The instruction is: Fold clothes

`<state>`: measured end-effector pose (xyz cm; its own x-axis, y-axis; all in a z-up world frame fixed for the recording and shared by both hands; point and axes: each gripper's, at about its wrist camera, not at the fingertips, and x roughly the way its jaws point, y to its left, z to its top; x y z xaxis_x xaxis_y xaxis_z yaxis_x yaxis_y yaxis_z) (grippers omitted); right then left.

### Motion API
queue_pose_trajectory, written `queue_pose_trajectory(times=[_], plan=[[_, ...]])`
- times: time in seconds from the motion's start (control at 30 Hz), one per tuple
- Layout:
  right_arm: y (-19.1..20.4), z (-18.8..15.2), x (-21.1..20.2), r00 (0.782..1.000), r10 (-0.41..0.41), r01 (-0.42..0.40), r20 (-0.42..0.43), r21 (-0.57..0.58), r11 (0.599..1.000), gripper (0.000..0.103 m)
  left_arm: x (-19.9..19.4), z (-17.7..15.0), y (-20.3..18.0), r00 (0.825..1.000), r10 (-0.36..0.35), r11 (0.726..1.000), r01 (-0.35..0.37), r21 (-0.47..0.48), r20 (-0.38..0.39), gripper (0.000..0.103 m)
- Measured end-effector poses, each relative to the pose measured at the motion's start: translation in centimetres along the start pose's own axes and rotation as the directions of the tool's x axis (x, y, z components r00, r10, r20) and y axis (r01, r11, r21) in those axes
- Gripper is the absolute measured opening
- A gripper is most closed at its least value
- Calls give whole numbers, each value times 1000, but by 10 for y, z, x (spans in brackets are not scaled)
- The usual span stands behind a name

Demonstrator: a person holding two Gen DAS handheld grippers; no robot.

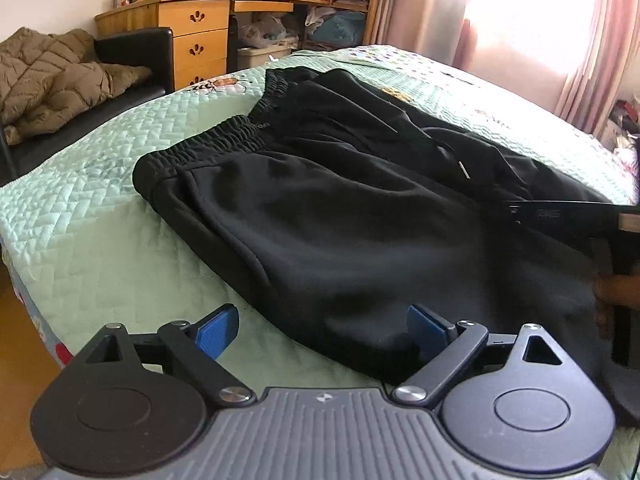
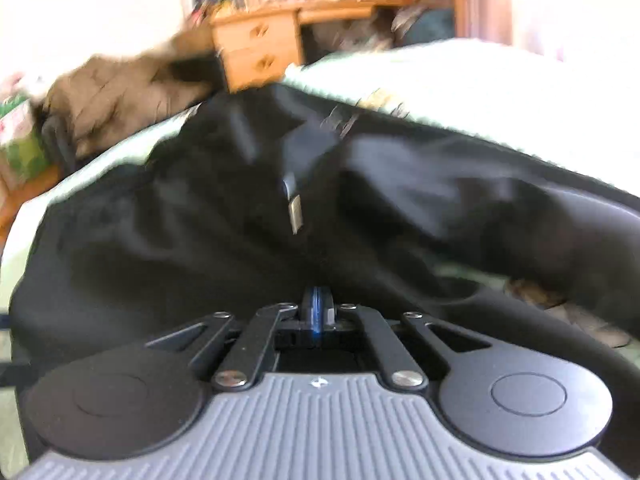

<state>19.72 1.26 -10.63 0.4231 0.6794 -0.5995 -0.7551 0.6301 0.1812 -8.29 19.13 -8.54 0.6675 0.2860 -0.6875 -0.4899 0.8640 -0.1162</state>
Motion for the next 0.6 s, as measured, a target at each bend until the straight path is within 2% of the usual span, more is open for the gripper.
queue_pose_trajectory(times=[0.07, 0.13, 0.2, 0.23, 0.27, 0.3, 0.37, 0.43, 0.47, 0.53, 0.6], plan=[[5, -3, -17, 998, 60, -61, 16, 49, 997, 18, 5, 0, 3, 1000, 2, 1000, -2, -17, 2, 91], [16, -9, -36, 992, 127, -127, 9, 45, 991, 22, 11, -1, 5, 1000, -11, 999, 11, -45, -5, 91], [20, -13, -39, 975, 218, -216, -31, 46, 975, 29, 16, 0, 4, 1000, -20, 997, 19, -68, -9, 91], [26, -18, -30, 970, 231, -227, -73, 53, 972, 29, 18, 0, 1, 1000, -20, 997, 19, -69, -5, 91], [23, -21, -22, 978, 176, -171, -112, 53, 984, 25, 21, 0, -2, 1000, -23, 998, 23, -63, -4, 91], [12, -22, -22, 988, 136, -128, -80, 96, 987, 0, 24, 1, -6, 1000, -13, 999, 12, -49, -11, 91], [-9, -24, -22, 999, 47, -42, -20, 185, 982, 0, 26, 1, -13, 1000, -2, 1000, 2, -22, -15, 86], [-20, -23, -40, 998, -59, 47, 39, 255, 966, 0, 25, 0, -18, 1000, -5, 1000, 5, 6, -9, 72], [-23, -23, -51, 994, -95, 75, 61, 274, 959, 8, 24, 0, -19, 1000, 3, 1000, -2, 15, -6, 67], [-25, -28, -79, 993, -74, 46, 95, 269, 962, 20, 24, 2, -18, 1000, 12, 1000, -12, 9, 3, 44], [-24, -46, -115, 991, -50, 19, 121, 248, 969, 35, 21, 8, -15, 1000, 12, 1000, -12, -7, 7, 32]])
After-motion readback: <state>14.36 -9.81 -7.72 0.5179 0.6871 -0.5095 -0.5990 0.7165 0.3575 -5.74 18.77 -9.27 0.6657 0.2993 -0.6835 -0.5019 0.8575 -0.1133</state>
